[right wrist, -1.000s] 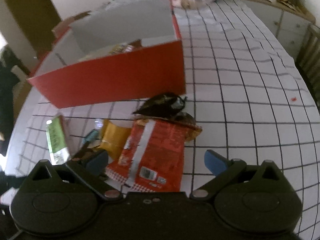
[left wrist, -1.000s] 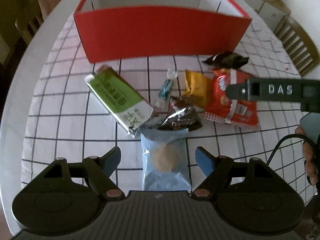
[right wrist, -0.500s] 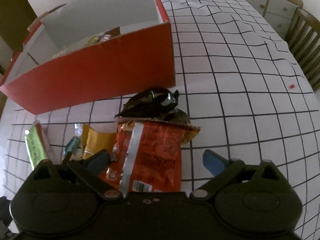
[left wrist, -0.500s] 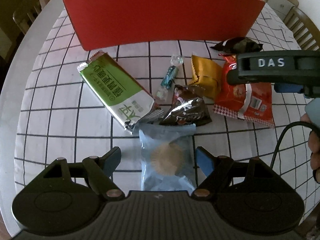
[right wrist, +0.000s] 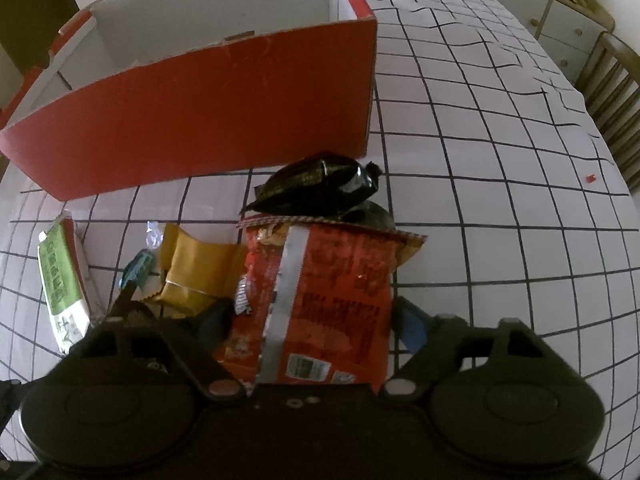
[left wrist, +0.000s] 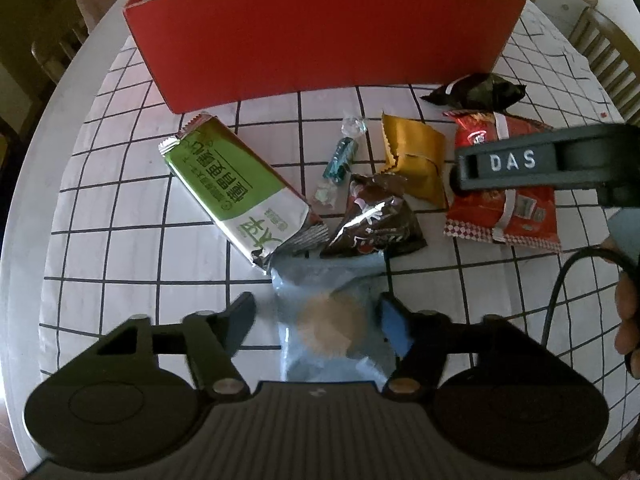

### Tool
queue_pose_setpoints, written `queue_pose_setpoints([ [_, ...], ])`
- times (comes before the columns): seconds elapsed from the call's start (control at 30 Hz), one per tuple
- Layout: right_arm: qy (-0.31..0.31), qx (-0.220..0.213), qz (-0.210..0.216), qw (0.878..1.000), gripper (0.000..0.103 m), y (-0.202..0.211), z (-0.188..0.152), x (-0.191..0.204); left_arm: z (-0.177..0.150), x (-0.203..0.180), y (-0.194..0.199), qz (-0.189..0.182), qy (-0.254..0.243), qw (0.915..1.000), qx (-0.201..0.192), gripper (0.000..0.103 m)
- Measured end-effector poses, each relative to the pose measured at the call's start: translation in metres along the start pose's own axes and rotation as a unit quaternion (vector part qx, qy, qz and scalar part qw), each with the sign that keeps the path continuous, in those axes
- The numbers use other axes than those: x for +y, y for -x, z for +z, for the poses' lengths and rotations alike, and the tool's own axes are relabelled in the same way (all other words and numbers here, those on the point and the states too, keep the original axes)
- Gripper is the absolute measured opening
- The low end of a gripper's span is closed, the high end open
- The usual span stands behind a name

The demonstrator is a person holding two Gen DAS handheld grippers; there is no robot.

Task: Organize snacks
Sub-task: 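Grasp blue pastry packet with left tool while right tool grasps red chip bag, then carry both packets into the red box and open both tools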

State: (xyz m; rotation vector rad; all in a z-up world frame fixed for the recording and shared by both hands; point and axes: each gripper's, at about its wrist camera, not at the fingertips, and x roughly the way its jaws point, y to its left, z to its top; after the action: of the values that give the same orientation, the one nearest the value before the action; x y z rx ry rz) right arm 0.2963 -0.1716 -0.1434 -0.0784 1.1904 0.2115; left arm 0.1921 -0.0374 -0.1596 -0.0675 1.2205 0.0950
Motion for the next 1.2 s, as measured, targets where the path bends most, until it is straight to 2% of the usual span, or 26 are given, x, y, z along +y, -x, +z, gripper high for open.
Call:
queue_pose_setpoints([
  [0.03, 0.000, -0.001, 0.001, 1.000, 0.076, 0.000, -0.001, -0.001, 0.000, 0.000, 0.001, 0.000, -0.001, 1.0000, -0.002, 0.053],
  [0.13, -0.001, -0.005, 0.005, 1.000, 0.074, 0.003, -0.005, -0.005, 0.000, 0.001, 0.003, -0.003, -0.006, 1.0000, -0.006, 0.046],
  [0.47, -0.017, -0.011, 0.023, 1.000, 0.074, 0.023, -0.021, -0.022, -0.006, 0.015, 0.011, -0.035, 0.016, 0.9992, -0.011, 0.046],
  [0.87, -0.001, -0.020, 0.052, 0.998, 0.074, 0.064, -0.048, -0.012, -0.023, 0.035, 0.038, -0.056, 0.035, 0.9973, -0.032, 0.046],
  [1.2, 0.030, -0.060, 0.071, 0.995, 0.074, 0.114, -0.060, 0.012, -0.031, 0.054, 0.089, -0.060, 0.055, 0.9925, -0.091, 0.046],
])
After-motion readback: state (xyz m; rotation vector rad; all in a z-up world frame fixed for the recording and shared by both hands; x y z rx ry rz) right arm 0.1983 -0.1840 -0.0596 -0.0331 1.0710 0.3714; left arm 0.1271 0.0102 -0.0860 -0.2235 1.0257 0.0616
